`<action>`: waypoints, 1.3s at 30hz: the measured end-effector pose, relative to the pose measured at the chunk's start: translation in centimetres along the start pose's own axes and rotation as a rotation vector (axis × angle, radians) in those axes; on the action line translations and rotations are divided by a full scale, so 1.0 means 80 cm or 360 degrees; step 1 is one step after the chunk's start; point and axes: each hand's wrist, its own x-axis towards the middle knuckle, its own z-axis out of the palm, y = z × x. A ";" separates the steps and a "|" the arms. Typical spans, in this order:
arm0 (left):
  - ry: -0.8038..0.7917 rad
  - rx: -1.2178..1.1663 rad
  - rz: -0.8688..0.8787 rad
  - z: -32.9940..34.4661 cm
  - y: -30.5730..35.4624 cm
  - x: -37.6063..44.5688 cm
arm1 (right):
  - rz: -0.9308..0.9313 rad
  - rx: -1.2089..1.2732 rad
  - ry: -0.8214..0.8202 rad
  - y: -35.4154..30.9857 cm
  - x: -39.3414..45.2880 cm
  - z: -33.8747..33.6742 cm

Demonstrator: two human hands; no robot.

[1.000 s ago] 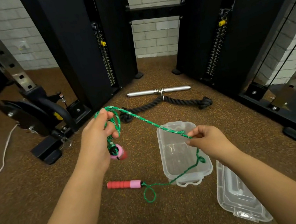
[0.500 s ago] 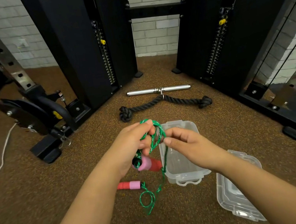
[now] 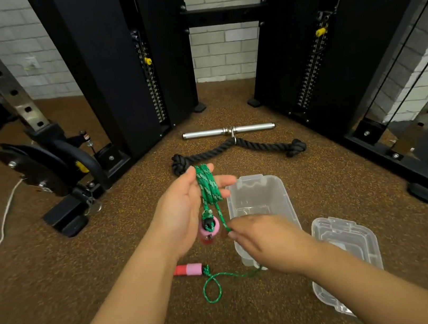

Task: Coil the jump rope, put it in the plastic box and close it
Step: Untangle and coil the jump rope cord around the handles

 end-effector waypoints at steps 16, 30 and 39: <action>-0.0440 0.0682 -0.0172 -0.005 -0.014 0.002 | 0.0872 0.2151 0.0303 0.009 0.008 -0.057; -0.0137 0.0397 -0.0144 -0.019 -0.008 0.007 | 0.0676 0.2278 -0.0079 0.023 0.002 -0.056; -0.0008 0.0166 -0.0102 -0.014 -0.004 0.004 | 0.0736 0.1488 0.0762 0.027 0.006 -0.045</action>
